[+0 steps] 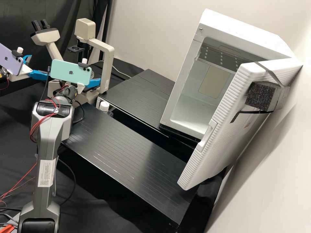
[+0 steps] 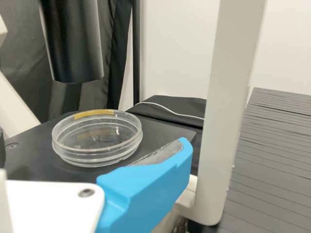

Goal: Move the petri dish to the bench.

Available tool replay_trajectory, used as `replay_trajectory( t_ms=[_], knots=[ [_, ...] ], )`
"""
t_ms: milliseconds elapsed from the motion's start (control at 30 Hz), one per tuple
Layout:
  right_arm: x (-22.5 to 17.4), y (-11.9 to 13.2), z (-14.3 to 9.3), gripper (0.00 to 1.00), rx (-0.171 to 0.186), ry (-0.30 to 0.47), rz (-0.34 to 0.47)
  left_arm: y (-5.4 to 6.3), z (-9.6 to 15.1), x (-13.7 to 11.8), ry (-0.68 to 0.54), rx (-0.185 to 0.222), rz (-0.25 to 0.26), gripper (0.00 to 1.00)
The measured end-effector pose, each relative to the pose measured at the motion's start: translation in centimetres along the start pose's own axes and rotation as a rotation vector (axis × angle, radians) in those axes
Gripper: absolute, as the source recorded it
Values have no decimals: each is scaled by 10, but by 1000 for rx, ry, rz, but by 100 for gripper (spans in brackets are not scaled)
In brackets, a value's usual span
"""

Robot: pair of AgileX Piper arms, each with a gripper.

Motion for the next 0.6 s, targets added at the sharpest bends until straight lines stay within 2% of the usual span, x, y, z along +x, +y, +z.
replay_trajectory(
  t_ms=[133, 400, 600],
  knots=[
    [5, -4, -3, 100, 0, 11, 2, 0, 0, 0, 0, 0, 0, 100],
    [14, -6, -12, 100, -31, 20, 24, 0, 0, 0, 0, 0, 0, 100],
    [24, -9, -13, 100, -83, 13, 22, 0, 0, 0, 0, 0, 0, 100]
  ],
)
